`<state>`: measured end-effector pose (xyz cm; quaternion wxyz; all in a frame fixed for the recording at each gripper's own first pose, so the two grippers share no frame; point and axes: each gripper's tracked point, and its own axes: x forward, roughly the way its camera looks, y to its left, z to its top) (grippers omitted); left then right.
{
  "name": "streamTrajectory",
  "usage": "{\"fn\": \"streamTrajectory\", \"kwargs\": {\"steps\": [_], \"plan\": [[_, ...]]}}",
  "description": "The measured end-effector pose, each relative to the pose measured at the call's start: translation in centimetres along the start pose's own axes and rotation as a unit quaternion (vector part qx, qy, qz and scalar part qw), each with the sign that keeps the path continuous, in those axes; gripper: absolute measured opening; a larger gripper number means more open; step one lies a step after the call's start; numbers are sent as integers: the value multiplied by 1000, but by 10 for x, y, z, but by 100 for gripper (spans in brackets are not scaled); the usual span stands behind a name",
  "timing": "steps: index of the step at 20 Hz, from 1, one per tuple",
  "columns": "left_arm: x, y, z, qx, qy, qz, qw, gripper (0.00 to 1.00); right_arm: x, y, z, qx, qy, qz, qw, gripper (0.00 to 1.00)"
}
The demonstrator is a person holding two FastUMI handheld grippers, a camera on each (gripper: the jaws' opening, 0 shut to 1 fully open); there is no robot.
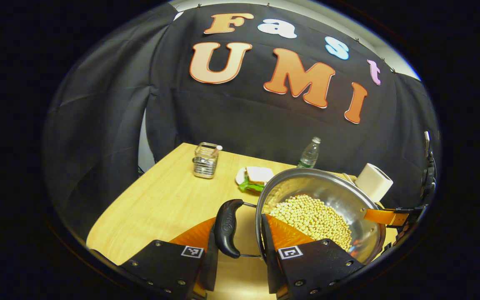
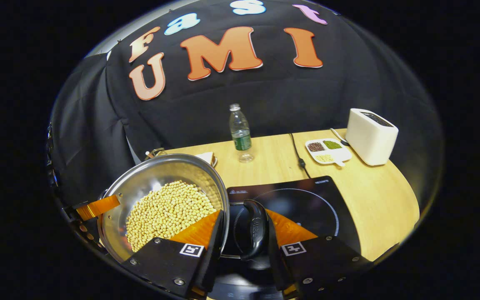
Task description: First push the handle of the pot to place it horizontally, then grasp the pot with both hands and set it on the induction cooktop.
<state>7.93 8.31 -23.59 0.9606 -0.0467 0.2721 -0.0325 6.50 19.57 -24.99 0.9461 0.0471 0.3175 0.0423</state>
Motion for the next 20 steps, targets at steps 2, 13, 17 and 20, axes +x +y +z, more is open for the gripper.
{"fn": "streamTrajectory", "kwargs": {"steps": [2, 13, 17, 20], "plan": [[3, -33, -8, 8, 6, -14, 1000, 49, -6, -30, 1, 10, -2, -13, 1000, 53], [28, -170, -24, 33, 17, -66, 997, 49, -35, -154, 6, 41, -20, -69, 997, 53], [31, -192, -39, 32, 31, -70, 997, 50, -37, -176, 3, 43, -10, -76, 996, 53], [36, -205, -44, 34, 35, -70, 996, 49, -33, -190, -1, 50, -2, -76, 996, 54]]}}
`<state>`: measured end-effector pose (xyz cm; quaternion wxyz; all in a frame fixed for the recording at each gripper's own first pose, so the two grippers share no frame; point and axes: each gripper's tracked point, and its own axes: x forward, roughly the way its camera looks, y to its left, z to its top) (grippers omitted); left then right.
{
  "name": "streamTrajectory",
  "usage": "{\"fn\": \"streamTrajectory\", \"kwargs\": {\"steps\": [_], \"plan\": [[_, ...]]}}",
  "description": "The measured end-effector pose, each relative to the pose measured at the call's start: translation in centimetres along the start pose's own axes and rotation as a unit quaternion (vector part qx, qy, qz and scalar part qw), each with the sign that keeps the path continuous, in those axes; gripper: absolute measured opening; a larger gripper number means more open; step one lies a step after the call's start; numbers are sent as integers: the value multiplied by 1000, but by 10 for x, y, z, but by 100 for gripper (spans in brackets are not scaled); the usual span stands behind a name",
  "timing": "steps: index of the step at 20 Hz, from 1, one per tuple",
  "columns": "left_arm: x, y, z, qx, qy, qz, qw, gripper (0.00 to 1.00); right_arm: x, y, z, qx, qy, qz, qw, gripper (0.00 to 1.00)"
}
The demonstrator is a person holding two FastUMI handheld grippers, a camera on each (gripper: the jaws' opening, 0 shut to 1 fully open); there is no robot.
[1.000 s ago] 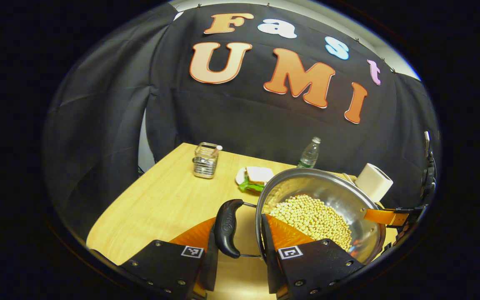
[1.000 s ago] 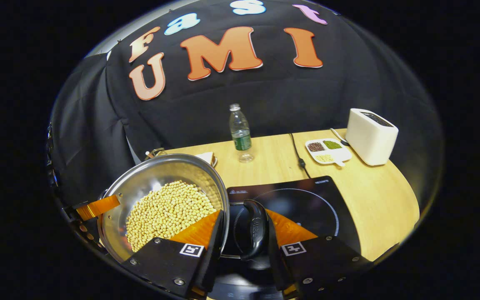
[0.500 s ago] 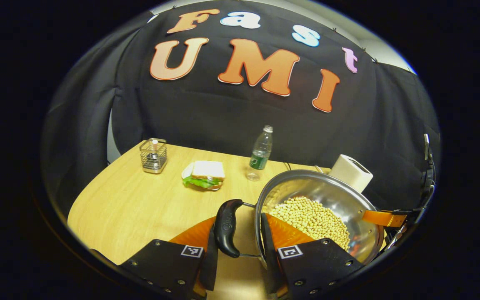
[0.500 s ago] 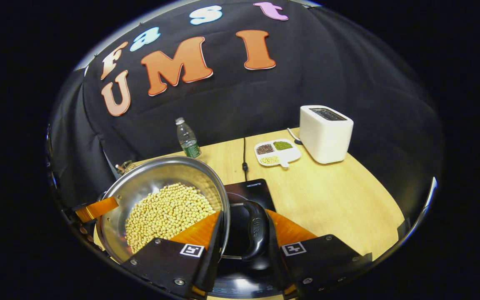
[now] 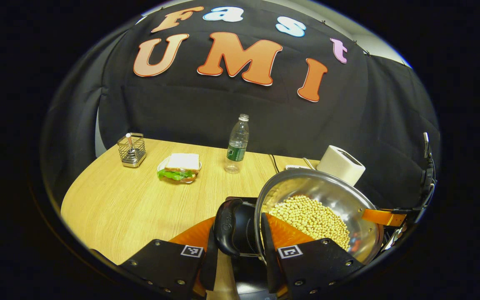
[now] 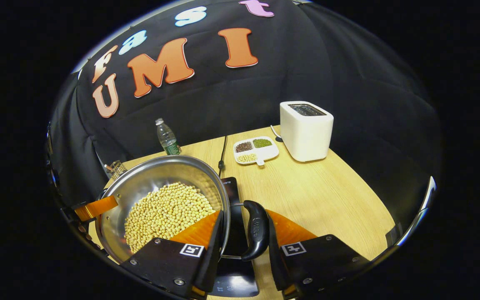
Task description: First push the handle of the pot to place it horizontally, then grasp the pot with both hands and set it on the induction cooktop.
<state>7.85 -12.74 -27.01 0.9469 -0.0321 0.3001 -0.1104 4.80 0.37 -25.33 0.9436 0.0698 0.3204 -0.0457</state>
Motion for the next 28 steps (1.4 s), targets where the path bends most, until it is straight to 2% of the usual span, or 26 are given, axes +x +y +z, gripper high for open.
{"fn": "streamTrajectory", "kwargs": {"steps": [11, 21, 22, 23, 28], "plan": [[15, -26, -28, 7, 26, 16, 999, 49, 18, -28, -9, -12, 19, 5, 1000, 53], [25, -21, -45, 6, 40, 18, 999, 50, 28, -25, -12, -26, 15, 10, 1000, 53], [25, -21, -46, 7, 40, 19, 999, 50, 30, -24, -12, -30, 12, 10, 999, 49], [26, -20, -46, 8, 38, 18, 999, 49, 28, -25, -11, -30, 11, 11, 999, 53], [28, -19, -51, -7, 41, 12, 999, 49, 28, -25, -10, -31, 6, 15, 999, 55]]}}
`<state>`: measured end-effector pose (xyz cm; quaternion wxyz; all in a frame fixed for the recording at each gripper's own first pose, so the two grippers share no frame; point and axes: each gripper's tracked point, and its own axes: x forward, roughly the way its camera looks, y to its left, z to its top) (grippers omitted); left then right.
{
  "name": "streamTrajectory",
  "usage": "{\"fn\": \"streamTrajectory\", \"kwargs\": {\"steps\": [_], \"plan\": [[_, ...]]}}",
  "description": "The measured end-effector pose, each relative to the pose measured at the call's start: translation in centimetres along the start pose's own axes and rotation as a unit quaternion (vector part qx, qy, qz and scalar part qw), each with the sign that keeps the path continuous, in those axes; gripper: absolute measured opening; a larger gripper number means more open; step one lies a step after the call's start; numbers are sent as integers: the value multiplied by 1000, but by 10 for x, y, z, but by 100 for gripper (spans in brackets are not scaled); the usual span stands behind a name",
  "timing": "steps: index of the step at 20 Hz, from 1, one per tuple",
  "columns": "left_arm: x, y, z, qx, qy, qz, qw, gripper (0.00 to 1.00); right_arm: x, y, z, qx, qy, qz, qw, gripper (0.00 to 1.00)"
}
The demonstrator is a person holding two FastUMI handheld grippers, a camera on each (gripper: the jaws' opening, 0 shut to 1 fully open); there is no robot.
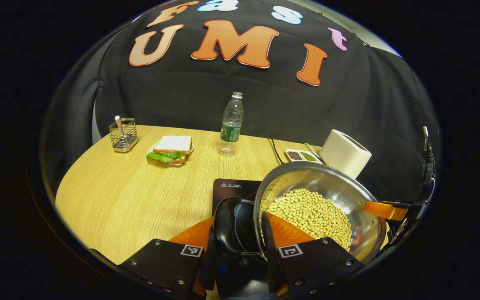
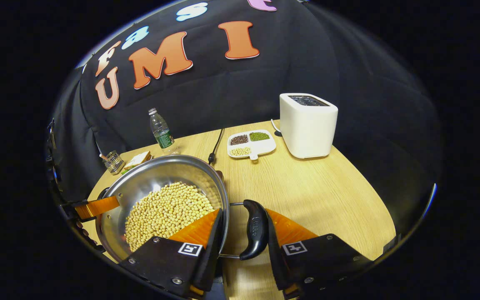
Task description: First push the handle of the pot to place it horizontally, then grasp the pot with both hands and set it on the induction cooktop.
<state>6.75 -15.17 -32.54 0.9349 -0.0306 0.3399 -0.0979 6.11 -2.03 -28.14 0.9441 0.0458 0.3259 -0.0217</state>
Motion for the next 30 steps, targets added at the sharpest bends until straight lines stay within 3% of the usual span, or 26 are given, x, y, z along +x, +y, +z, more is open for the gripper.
{"fn": "streamTrajectory", "kwargs": {"steps": [5, 10, 11, 14, 17, 23, 26, 30], "plan": [[-3, -1, 1, -11, -5, -2, 1000, 54, -2, 6, 3, -9, -8, 13, 1000, 64], [-35, 2, 50, 36, -91, 19, 995, 59, -19, 6, 24, -22, -44, 11, 999, 94], [-43, 3, 61, 41, -104, 24, 993, 71, -24, 5, 29, -21, -52, 11, 998, 94], [-72, 4, 92, 39, -138, 36, 989, 75, -46, 2, 51, -13, -85, 12, 996, 94], [-102, 9, 129, 37, -179, 52, 982, 88, -78, -3, 85, -17, -137, 8, 990, 94], [-180, 11, 189, 44, -255, 72, 963, 87, -149, 1, 136, -18, -216, 34, 976, 94], [-226, 17, 219, 77, -307, 92, 944, 88, -179, -1, 151, -17, -246, 39, 968, 94], [-256, 8, 223, 81, -326, 86, 938, 87, -207, -3, 160, -23, -276, 40, 960, 94]]}}
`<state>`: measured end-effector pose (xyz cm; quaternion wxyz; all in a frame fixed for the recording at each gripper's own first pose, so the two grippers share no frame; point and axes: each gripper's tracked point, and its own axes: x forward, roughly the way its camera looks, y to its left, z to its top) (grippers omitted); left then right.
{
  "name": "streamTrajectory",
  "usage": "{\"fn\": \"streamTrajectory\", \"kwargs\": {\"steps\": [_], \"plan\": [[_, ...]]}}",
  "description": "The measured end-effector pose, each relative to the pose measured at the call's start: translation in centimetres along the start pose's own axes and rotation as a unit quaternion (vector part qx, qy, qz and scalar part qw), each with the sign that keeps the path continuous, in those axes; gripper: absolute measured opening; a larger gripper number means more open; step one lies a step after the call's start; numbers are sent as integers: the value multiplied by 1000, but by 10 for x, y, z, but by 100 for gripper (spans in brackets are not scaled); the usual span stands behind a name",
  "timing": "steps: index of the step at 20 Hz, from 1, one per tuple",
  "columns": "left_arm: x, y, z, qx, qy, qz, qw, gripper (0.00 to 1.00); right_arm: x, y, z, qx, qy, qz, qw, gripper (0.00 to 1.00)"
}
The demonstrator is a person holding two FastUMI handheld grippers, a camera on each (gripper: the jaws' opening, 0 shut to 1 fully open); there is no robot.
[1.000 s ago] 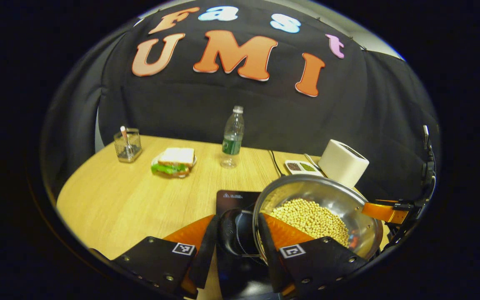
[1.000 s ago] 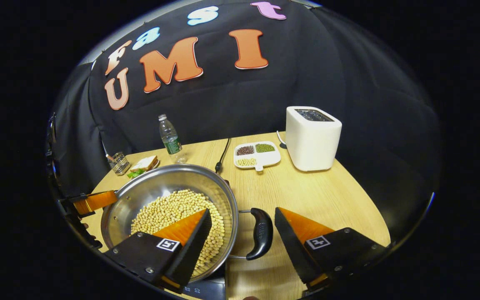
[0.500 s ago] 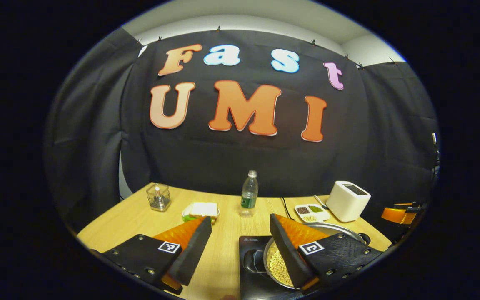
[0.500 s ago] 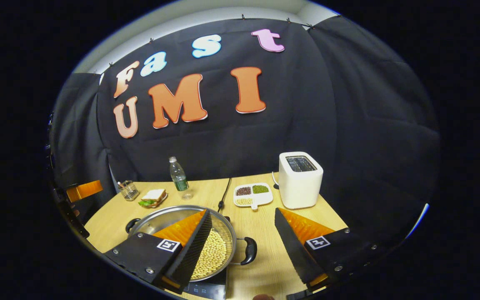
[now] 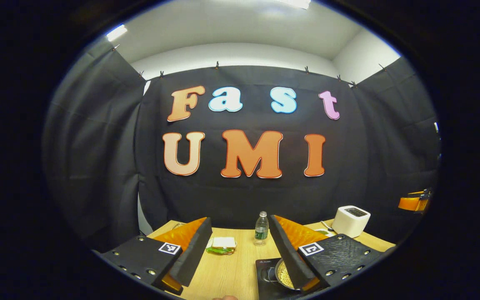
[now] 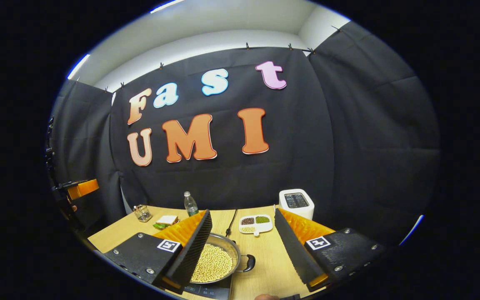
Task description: First push the handle of the pot to place it horizontally, then grasp the pot with both hands and set it on the induction cooktop.
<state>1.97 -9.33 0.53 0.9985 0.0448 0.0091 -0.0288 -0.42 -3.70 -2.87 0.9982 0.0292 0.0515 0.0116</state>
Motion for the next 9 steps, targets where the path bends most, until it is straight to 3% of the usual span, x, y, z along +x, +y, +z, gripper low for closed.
{"fn": "streamTrajectory", "kwargs": {"steps": [9], "plan": [[-5, 3, -11, -13, 21, 0, 1000, 87, -15, 7, 1, -15, -9, 11, 1000, 94]]}}
